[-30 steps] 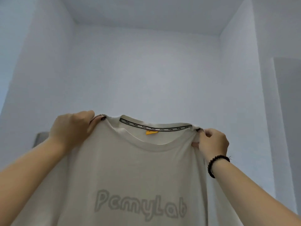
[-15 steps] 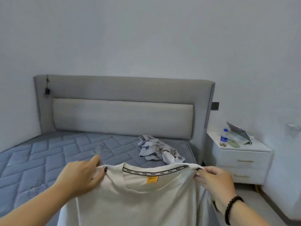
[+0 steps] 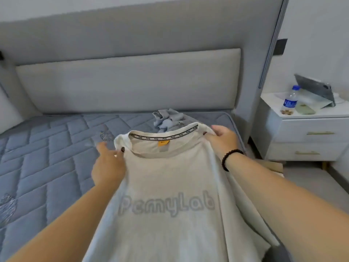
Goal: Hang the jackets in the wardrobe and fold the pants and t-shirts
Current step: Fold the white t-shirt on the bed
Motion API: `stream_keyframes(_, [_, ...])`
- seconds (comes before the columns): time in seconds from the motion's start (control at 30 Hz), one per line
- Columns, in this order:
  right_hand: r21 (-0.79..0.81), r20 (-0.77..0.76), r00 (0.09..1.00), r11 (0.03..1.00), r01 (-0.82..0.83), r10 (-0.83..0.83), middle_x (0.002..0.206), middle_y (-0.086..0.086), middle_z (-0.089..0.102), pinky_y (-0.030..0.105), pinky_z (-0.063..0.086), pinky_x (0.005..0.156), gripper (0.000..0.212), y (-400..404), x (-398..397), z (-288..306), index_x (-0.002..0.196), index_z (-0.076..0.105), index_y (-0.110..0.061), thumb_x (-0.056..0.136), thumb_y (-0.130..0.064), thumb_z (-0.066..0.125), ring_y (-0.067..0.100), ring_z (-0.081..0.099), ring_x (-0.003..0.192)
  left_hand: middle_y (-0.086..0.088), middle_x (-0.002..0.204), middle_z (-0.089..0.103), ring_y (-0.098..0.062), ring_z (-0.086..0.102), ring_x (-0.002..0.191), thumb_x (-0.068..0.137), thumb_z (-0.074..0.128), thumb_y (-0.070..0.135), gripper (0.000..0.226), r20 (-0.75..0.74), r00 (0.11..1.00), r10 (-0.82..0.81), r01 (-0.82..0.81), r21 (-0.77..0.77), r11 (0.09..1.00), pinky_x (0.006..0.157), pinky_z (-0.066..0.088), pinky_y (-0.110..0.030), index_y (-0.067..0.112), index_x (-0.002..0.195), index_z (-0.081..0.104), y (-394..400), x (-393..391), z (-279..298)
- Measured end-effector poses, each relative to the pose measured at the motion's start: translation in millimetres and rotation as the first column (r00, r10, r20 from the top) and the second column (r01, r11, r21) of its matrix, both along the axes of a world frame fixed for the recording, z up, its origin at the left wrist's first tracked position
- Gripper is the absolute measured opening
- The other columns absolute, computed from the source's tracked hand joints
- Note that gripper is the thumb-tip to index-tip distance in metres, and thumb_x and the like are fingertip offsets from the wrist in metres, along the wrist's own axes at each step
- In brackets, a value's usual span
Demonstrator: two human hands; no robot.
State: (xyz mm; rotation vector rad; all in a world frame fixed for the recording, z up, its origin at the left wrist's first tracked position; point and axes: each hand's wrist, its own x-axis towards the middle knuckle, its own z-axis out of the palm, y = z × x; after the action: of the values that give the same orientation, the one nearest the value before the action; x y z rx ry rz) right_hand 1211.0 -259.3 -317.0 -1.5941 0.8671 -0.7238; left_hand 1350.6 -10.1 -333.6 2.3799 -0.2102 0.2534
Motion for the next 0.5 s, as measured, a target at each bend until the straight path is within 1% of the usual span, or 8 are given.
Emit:
stream_keyframes(0.03, [-0.021,-0.05,0.994,0.995,-0.097,0.096,0.126,-0.004,0.054,0.025,0.04,0.095,0.055,3,1,-17,0.13,0.055,-0.019,0.077,-0.019,0.071,0.014,0.05,0.12,-0.011,0.137,0.053,-0.037,0.048,0.126,0.098,0.044,0.042,0.06,-0.103,0.991,-0.082,0.083,0.002,0.997,0.099,0.038,-0.047,0.016,0.147,0.022,-5,-15,-31])
stream_keyframes(0.1, [-0.12,-0.18,0.941,0.943,-0.311,0.287,0.155,-0.003,0.021,0.028,0.025,0.111,0.078,18,-7,-56,0.148,0.027,-0.023,0.082,-0.02,0.069,0.013,0.02,0.143,-0.004,0.161,0.019,-0.024,0.018,0.148,0.098,0.033,0.052,0.073,-0.254,0.932,-0.259,0.301,0.14,0.943,0.118,0.015,-0.043,0.018,0.155,0.002,-1,-51,-100])
stream_keyframes(0.13, [-0.17,-0.279,0.887,0.89,-0.423,0.368,0.159,-0.002,0.007,0.028,0.015,0.114,0.079,29,-13,-80,0.151,0.02,-0.025,0.086,-0.023,0.065,0.013,0.008,0.146,0.001,0.163,0.004,-0.017,0.001,0.15,0.095,0.02,0.06,0.075,-0.265,0.908,-0.324,0.394,0.284,0.874,0.121,0.003,-0.04,0.021,0.155,-0.005,4,-67,-130])
stream_keyframes(0.17, [-0.207,-0.397,0.819,0.829,-0.52,0.415,0.16,-0.001,-0.002,0.029,0.008,0.117,0.076,43,-21,-105,0.152,0.015,-0.027,0.09,-0.029,0.059,0.014,-0.001,0.147,0.005,0.163,-0.005,-0.012,-0.01,0.149,0.091,0.007,0.066,0.075,-0.208,0.9,-0.383,0.436,0.414,0.799,0.12,-0.004,-0.039,0.025,0.154,-0.006,11,-77,-153])
stream_keyframes(0.23, [-0.287,-0.63,0.682,0.704,-0.649,0.371,0.16,0.001,-0.01,0.035,-0.005,0.119,0.067,67,-37,-157,0.153,0.008,-0.029,0.096,-0.044,0.041,0.018,-0.012,0.147,0.007,0.162,-0.004,-0.01,-0.011,0.148,0.09,0.0,0.065,0.072,-0.083,0.901,-0.425,0.403,0.52,0.753,0.12,-0.006,-0.039,0.033,0.154,0.005,16,-78,-177])
stream_keyframes(0.3, [-0.433,-0.73,0.648,0.588,-0.684,0.216,0.161,0.004,-0.009,0.038,-0.013,0.117,0.068,84,-47,-191,0.153,0.006,-0.026,0.093,-0.054,0.02,0.023,-0.015,0.147,0.006,0.162,-0.001,-0.011,-0.009,0.149,0.089,0.007,0.06,0.069,-0.043,0.905,-0.423,0.367,0.58,0.727,0.119,-0.006,-0.039,0.037,0.154,0.008,14,-74,-184])
stream_keyframes(0.4, [-0.511,-0.745,0.661,0.562,-0.651,0.087,0.161,0.002,-0.005,0.043,-0.008,0.116,0.076,87,-45,-203,0.153,0.007,-0.027,0.085,-0.06,0.009,0.024,-0.011,0.147,0.006,0.163,-0.005,-0.012,-0.012,0.149,0.089,0.006,0.06,0.069,-0.067,0.907,-0.417,0.369,0.605,0.706,0.12,-0.007,-0.039,0.037,0.154,0.004,12,-73,-185])
stream_keyframes(0.5, [-0.477,-0.787,0.612,0.551,-0.685,0.079,0.161,0.002,-0.009,0.044,-0.008,0.118,0.076,87,-42,-200,0.153,0.002,-0.027,0.084,-0.06,0.005,0.023,-0.013,0.147,0.004,0.163,-0.006,-0.014,-0.013,0.149,0.089,0.003,0.06,0.07,-0.124,0.906,-0.406,0.388,0.626,0.676,0.12,-0.006,-0.042,0.036,0.154,0.001,15,-75,-182])
